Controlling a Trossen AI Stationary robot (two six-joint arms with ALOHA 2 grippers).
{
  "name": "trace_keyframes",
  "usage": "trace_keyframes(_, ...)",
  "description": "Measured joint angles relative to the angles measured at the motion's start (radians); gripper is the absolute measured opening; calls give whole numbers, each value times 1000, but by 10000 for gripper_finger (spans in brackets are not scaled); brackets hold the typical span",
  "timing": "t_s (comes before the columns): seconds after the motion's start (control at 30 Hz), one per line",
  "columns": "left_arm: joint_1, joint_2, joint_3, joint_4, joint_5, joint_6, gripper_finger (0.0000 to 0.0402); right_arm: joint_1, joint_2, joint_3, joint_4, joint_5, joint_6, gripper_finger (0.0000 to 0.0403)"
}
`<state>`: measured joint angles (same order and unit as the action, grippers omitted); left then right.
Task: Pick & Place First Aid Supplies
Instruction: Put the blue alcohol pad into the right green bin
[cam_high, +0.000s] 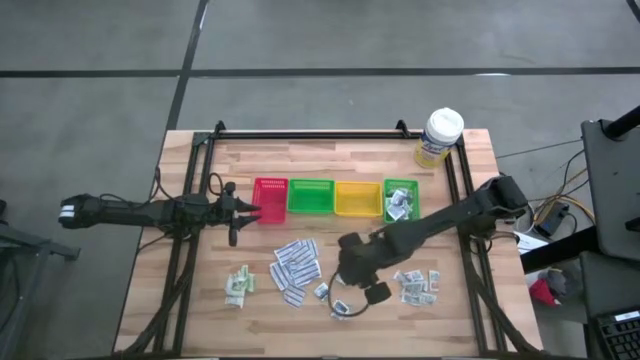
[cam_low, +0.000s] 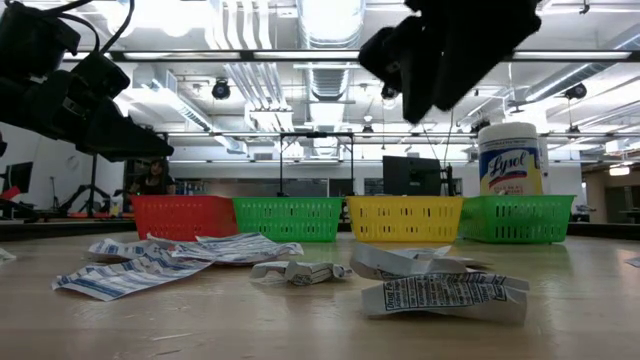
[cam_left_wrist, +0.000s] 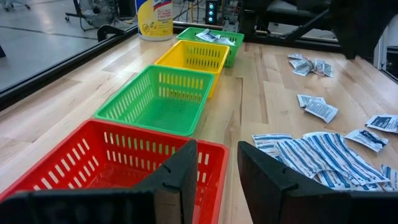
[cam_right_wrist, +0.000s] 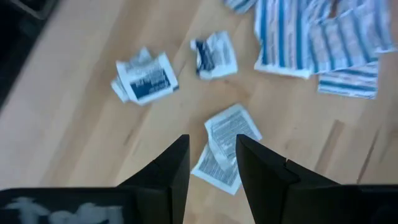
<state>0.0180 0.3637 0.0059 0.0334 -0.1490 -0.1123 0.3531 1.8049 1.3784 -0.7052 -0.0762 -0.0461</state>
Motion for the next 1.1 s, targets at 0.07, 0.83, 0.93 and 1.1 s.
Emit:
trace_keyframes(0.07, 0, 0, 0, 0, 0, 0, 113, 0, 43, 43, -53, 0, -27, 128)
trace_keyframes(0.83, 0, 0, 0, -3, 2, 0, 113, 5, 210, 90, -52, -27, -89, 127)
trace_keyframes(0.93, 0, 0, 0, -3, 2, 0, 113, 5, 211, 90, -21, -27, -89, 122)
trace_keyframes(1.1, 0, 0, 0, -3, 2, 0, 113, 7, 254, 90, -7, -15, -91, 116)
